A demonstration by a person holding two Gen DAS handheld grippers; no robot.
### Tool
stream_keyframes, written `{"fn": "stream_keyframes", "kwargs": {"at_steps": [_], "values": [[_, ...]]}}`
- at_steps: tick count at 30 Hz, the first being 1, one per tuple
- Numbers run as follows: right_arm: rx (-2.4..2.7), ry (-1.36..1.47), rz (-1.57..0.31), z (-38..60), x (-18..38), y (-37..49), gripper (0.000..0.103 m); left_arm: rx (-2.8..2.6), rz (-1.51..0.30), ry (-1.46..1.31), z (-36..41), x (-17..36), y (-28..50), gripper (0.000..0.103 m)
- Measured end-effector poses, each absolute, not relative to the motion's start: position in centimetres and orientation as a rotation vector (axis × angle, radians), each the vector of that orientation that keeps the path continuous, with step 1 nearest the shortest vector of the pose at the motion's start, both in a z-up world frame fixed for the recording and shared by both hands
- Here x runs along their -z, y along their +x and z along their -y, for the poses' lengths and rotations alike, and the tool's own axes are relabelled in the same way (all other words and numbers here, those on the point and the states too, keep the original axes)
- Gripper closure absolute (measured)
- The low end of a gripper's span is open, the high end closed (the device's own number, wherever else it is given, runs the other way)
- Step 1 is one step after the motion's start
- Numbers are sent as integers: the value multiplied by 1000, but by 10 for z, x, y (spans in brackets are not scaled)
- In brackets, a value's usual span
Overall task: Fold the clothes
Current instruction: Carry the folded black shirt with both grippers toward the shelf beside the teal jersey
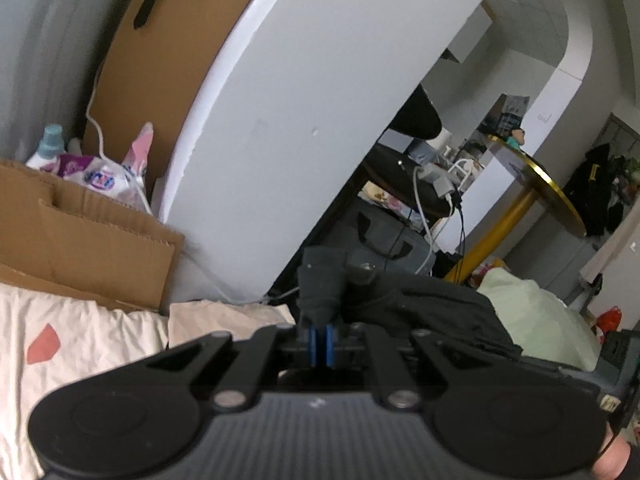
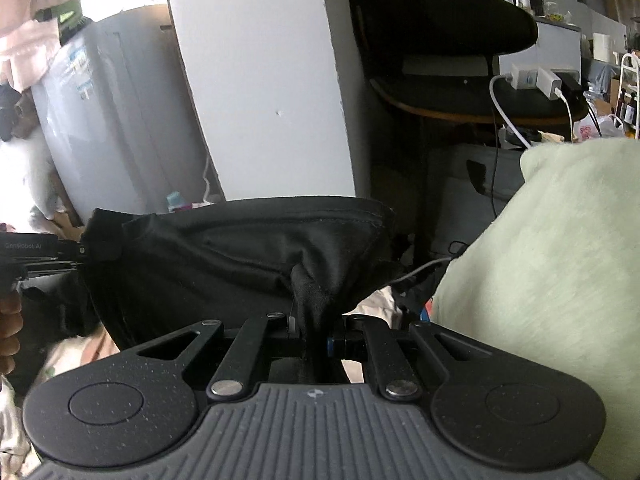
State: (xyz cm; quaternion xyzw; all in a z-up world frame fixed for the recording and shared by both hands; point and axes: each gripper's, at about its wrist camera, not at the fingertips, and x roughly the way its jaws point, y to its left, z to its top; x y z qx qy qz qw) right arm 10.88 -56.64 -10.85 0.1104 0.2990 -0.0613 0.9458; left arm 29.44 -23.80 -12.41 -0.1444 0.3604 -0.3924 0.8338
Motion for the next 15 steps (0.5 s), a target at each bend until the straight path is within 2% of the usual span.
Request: {"fn": "stream_keyframes", "kwargs": {"at_steps": [15], "values": [[163, 183, -687, 569, 159, 142, 95, 843, -816, -324, 244, 179, 318, 98]]}}
